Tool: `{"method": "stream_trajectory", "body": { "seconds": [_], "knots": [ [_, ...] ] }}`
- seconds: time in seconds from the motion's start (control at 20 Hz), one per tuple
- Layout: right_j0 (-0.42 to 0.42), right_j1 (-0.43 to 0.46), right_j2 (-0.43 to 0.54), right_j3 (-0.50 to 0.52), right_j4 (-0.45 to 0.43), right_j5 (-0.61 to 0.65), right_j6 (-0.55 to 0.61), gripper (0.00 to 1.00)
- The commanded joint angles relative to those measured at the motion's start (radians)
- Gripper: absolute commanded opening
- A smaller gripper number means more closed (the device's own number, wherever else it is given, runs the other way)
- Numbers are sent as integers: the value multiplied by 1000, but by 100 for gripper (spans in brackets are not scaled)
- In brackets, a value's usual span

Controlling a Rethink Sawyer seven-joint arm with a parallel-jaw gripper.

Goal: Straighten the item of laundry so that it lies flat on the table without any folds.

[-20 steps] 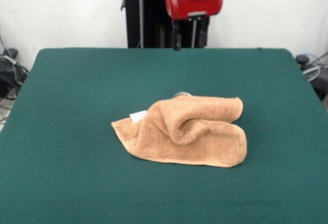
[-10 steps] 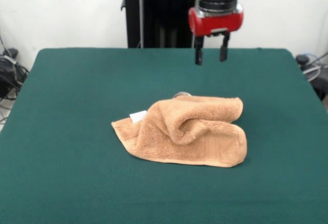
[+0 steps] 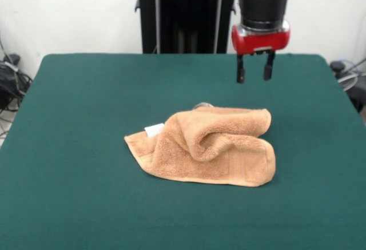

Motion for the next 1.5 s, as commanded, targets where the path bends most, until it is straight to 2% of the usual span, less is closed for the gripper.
{"method": "stream_trajectory", "body": {
  "seconds": [0.05, 0.3, 0.4, 0.75, 0.9, 1.05, 1.2, 1.3, 1.5],
  "knots": [
    [27, 91, 17, 7, 89, -78, 340, 100],
    [19, 137, 25, -23, 100, -115, 368, 100],
    [31, 128, 9, -23, 115, -114, 388, 100],
    [116, 91, -61, -1, 242, -98, 514, 100],
    [202, 96, -136, -17, 350, -95, 583, 100],
    [287, 94, -203, -25, 441, -48, 634, 100],
    [407, 82, -292, -33, 530, 15, 700, 100],
    [495, 81, -365, -51, 578, 85, 765, 100],
    [583, 115, -451, -124, 610, 180, 851, 100]
  ]
}}
